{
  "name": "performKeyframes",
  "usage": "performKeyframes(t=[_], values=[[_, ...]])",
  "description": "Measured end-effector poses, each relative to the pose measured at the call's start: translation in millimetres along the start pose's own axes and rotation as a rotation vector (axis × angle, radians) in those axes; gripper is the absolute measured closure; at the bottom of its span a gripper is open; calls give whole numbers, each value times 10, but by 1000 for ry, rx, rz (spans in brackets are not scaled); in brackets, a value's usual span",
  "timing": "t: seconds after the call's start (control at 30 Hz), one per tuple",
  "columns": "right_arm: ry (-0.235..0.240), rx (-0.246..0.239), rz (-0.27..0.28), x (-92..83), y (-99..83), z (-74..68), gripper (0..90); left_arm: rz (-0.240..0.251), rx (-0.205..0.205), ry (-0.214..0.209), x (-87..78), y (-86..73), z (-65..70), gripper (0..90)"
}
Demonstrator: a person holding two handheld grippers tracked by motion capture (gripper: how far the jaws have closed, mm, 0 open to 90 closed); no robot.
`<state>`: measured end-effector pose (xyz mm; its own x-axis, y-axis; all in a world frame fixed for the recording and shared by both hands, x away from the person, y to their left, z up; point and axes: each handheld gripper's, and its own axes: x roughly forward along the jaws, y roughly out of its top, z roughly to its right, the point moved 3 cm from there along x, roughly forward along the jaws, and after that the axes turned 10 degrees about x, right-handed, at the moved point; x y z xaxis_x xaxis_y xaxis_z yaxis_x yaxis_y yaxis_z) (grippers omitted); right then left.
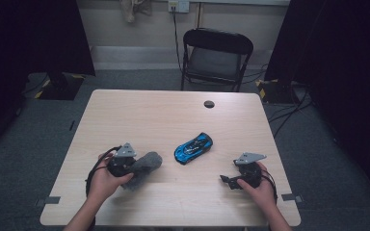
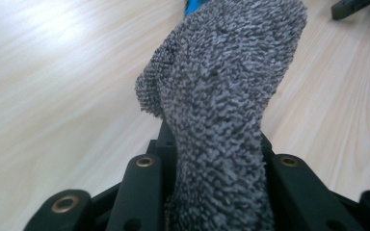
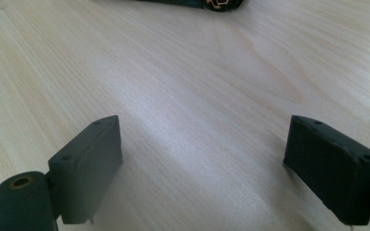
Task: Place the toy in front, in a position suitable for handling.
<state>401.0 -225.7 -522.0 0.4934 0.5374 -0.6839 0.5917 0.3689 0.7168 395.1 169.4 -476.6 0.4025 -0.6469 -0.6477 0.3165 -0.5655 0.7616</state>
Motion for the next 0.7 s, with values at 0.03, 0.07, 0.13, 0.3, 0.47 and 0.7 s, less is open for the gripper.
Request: performKeyframes(t=[0.03, 0.07, 0.13, 0.3, 0.47, 0.7], values=[[1, 2, 0, 0, 0, 1, 124, 1, 12, 0, 44, 50, -1, 687], [2, 2, 0, -1, 1, 3, 124, 3, 14, 0, 92, 98, 1, 686], [-5, 5, 1, 4, 4, -2, 125, 9, 18, -6, 183, 186, 1, 686], [-10, 7, -20, 8, 37, -8, 148, 14, 40, -27, 358, 364, 28, 686], [29, 37, -12, 13, 140, 31, 144, 16, 51, -28, 437, 472, -7, 685], [40, 58, -20, 130, 354, 82, 190, -8, 62, -27, 567, 555, -67, 684]])
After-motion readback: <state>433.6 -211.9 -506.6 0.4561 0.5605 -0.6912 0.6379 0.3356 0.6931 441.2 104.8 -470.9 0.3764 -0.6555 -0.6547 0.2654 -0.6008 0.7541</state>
